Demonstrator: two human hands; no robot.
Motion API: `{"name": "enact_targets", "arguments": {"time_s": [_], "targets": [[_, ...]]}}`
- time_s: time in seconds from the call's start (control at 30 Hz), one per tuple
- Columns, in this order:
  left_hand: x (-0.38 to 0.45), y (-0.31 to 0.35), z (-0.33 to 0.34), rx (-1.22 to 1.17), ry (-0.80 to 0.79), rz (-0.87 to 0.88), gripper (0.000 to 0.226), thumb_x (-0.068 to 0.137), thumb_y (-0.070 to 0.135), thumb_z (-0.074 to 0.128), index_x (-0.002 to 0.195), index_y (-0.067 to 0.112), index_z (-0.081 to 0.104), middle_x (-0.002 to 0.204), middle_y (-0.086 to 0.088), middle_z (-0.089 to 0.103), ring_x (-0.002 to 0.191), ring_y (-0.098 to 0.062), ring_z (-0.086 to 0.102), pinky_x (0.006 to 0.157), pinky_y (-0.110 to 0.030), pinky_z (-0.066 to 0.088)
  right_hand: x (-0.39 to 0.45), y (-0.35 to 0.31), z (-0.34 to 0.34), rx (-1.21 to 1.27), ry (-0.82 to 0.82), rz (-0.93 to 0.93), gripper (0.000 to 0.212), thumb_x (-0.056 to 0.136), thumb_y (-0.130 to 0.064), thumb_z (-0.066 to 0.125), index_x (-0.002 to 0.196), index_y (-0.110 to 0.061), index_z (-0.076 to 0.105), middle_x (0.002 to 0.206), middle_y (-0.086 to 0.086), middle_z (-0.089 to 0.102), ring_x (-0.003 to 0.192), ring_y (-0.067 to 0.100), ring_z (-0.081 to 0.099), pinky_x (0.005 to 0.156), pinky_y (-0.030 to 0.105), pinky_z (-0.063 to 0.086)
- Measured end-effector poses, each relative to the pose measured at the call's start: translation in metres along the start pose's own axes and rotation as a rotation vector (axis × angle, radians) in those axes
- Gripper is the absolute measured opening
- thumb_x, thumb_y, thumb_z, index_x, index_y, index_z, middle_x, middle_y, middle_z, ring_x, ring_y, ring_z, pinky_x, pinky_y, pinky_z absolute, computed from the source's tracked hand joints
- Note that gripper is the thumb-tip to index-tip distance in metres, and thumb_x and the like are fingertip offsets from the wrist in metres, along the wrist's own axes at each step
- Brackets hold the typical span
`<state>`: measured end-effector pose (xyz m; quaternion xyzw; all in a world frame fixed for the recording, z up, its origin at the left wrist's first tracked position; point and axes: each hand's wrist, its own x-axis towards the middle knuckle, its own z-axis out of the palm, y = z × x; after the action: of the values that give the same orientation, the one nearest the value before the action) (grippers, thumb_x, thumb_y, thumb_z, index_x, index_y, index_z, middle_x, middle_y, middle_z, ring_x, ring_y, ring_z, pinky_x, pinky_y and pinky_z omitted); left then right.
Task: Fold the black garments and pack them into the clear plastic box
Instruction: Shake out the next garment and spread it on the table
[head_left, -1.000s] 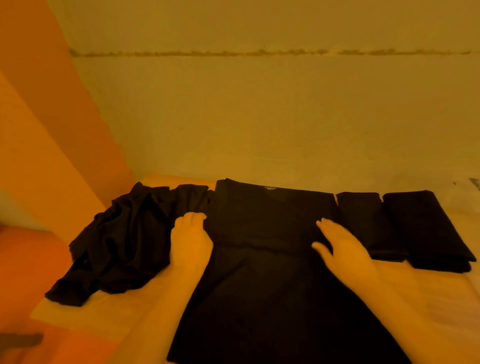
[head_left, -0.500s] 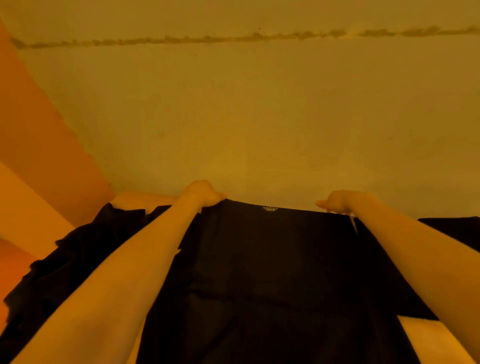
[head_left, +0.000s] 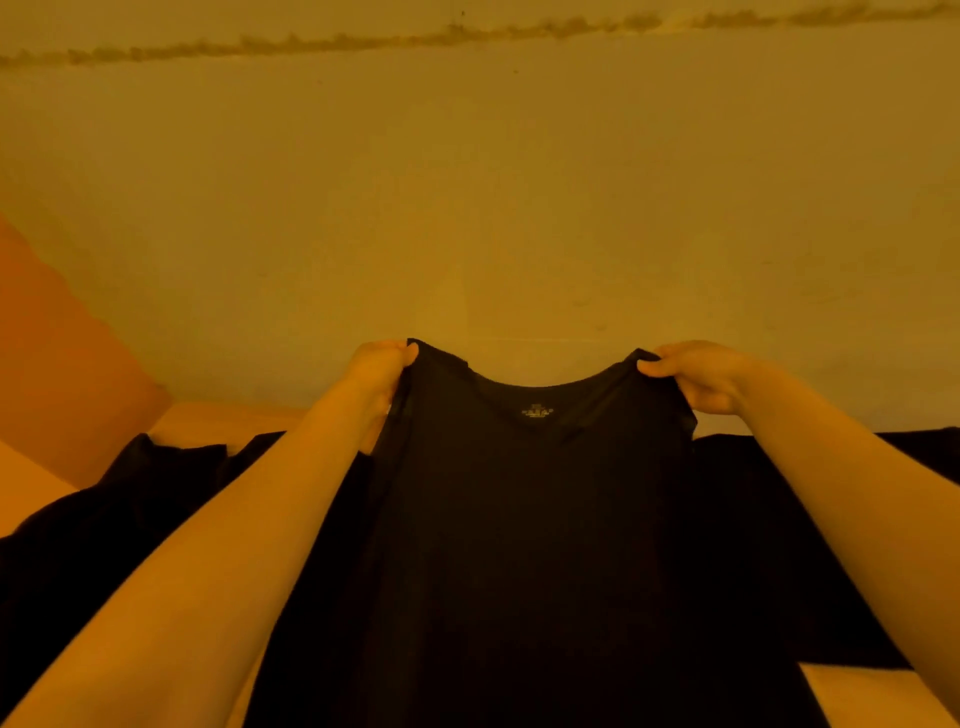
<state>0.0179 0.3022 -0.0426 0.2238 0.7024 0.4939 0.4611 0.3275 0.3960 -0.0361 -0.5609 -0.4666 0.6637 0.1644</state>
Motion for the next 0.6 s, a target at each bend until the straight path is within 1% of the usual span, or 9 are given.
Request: {"name": "enact_targets", "arguments": {"time_s": [0.1, 0.17, 0.2, 0.27, 0.33, 0.4, 0.47, 0.5, 0.6], "targets": [[0.012, 0.007, 0.009, 0.043, 0.084, 0.030, 0.016, 0.096, 0.012, 0.049, 0.103, 0.000, 0.058, 0.105, -0.010, 0.056, 0.095, -0.022, 0.056, 0.079, -0.030, 0.046, -0.001, -0.002, -0.014, 0.002, 0.066, -0.117, 0.013, 0.089, -0.004, 0.054, 0.101, -0.003, 0.060, 0.097, 0.011, 0.064, 0.089, 0.020, 0.062, 0.071, 0.028, 0.053], [0.019, 0.012, 0.012, 0.084, 0.143, 0.050, 0.026, 0.097, 0.016, 0.047, 0.072, 0.009, 0.049, 0.080, -0.005, 0.050, 0.070, -0.015, 0.048, 0.063, -0.026, 0.042, -0.001, -0.003, -0.020, 0.009, 0.126, -0.163, 0.014, 0.088, -0.002, 0.055, 0.101, -0.004, 0.061, 0.095, 0.010, 0.064, 0.089, 0.020, 0.062, 0.068, 0.026, 0.055], [0.022, 0.015, 0.012, 0.099, 0.162, 0.055, 0.031, 0.098, 0.017, 0.046, 0.067, 0.011, 0.045, 0.074, -0.004, 0.046, 0.068, -0.015, 0.045, 0.061, -0.026, 0.040, -0.002, -0.004, -0.022, 0.011, 0.149, -0.180, 0.014, 0.088, -0.001, 0.055, 0.101, -0.004, 0.061, 0.094, 0.009, 0.064, 0.089, 0.020, 0.062, 0.067, 0.026, 0.054], [0.026, 0.015, 0.013, 0.117, 0.172, 0.056, 0.029, 0.098, 0.019, 0.043, 0.073, 0.008, 0.050, 0.078, -0.006, 0.049, 0.080, -0.020, 0.049, 0.073, -0.031, 0.044, -0.002, -0.006, -0.024, 0.013, 0.169, -0.205, 0.014, 0.089, 0.001, 0.053, 0.096, -0.008, 0.061, 0.092, 0.008, 0.063, 0.084, 0.017, 0.062, 0.067, 0.026, 0.053], [0.029, 0.011, 0.015, 0.106, 0.150, 0.067, 0.024, 0.098, 0.020, 0.045, 0.099, 0.001, 0.060, 0.099, -0.011, 0.058, 0.099, -0.024, 0.054, 0.092, -0.035, 0.046, 0.000, -0.008, -0.023, -0.018, 0.200, -0.228, 0.013, 0.088, 0.002, 0.054, 0.087, -0.010, 0.060, 0.088, 0.007, 0.062, 0.079, 0.016, 0.060, 0.064, 0.024, 0.051], [0.033, 0.002, 0.015, 0.091, 0.150, 0.120, 0.028, 0.097, 0.021, 0.048, 0.111, 0.002, 0.062, 0.109, -0.013, 0.061, 0.104, -0.026, 0.057, 0.095, -0.038, 0.047, 0.004, -0.007, -0.020, -0.084, 0.269, -0.253, 0.011, 0.087, -0.003, 0.059, 0.080, -0.010, 0.061, 0.083, 0.006, 0.061, 0.077, 0.016, 0.058, 0.064, 0.023, 0.047], [0.034, -0.005, 0.014, 0.124, 0.193, 0.218, 0.026, 0.097, 0.021, 0.049, 0.080, 0.007, 0.062, 0.082, -0.009, 0.059, 0.079, -0.019, 0.056, 0.076, -0.030, 0.049, 0.010, -0.005, -0.018, -0.167, 0.353, -0.297, 0.014, 0.088, -0.010, 0.060, 0.074, -0.012, 0.061, 0.080, 0.004, 0.060, 0.077, 0.016, 0.056, 0.064, 0.023, 0.045], [0.036, -0.008, 0.014, 0.147, 0.236, 0.261, 0.033, 0.097, 0.020, 0.048, 0.065, 0.012, 0.052, 0.069, -0.005, 0.050, 0.066, -0.015, 0.048, 0.065, -0.027, 0.044, 0.013, -0.005, -0.016, -0.211, 0.396, -0.323, 0.018, 0.090, -0.013, 0.058, 0.072, -0.013, 0.059, 0.077, 0.003, 0.058, 0.075, 0.016, 0.054, 0.062, 0.023, 0.043], [0.041, -0.015, 0.011, 0.182, 0.316, 0.311, 0.039, 0.096, 0.018, 0.050, 0.058, 0.016, 0.041, 0.060, -0.001, 0.038, 0.056, -0.011, 0.036, 0.057, -0.023, 0.035, 0.021, -0.004, -0.010, -0.391, 0.511, -0.399, 0.030, 0.096, -0.019, 0.047, 0.067, -0.012, 0.047, 0.068, 0.004, 0.045, 0.068, 0.017, 0.043, 0.055, 0.025, 0.034]]}}
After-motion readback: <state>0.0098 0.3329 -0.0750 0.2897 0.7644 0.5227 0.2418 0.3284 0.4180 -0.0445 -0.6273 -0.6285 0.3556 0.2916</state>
